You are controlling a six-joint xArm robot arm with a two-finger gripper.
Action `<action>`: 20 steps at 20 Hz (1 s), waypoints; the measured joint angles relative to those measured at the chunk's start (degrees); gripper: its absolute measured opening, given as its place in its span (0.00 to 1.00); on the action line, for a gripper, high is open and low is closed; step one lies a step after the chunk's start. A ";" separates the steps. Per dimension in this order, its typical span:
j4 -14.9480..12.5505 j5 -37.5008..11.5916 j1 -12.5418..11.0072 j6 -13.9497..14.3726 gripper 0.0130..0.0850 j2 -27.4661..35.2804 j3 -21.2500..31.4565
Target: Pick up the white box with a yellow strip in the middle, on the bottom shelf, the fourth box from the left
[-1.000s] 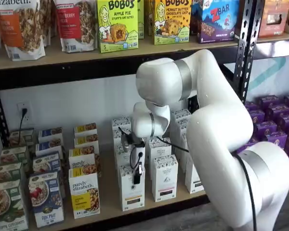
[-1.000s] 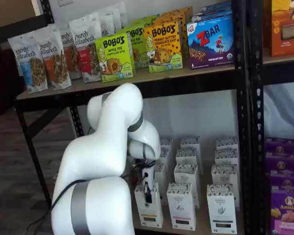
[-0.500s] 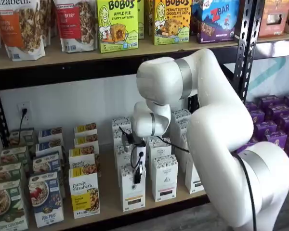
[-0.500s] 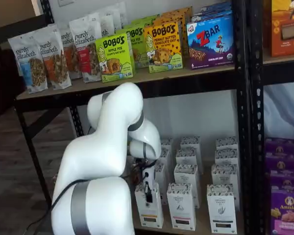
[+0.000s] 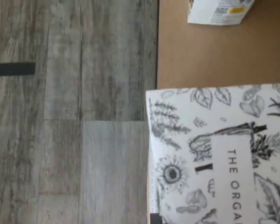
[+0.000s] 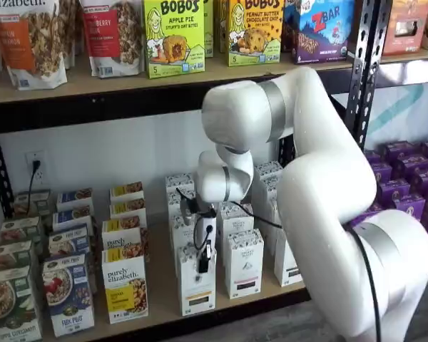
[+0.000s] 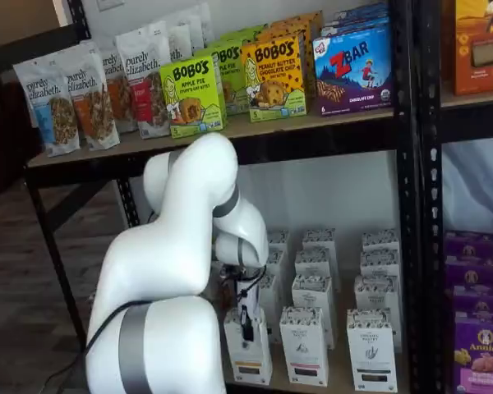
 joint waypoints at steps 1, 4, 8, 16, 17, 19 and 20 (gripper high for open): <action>0.28 -0.14 0.08 -0.19 0.39 -0.46 0.70; 0.63 -0.79 0.36 -0.34 0.39 -1.74 2.79; 1.31 -2.12 0.81 -0.70 0.39 -3.87 6.44; 2.73 -5.30 1.27 -1.93 0.39 -8.07 13.43; 2.79 -5.60 1.31 -1.97 0.39 -8.52 14.14; 2.98 -5.99 1.41 -2.11 0.39 -9.38 15.43; 3.05 -6.04 1.46 -2.14 0.39 -9.77 15.98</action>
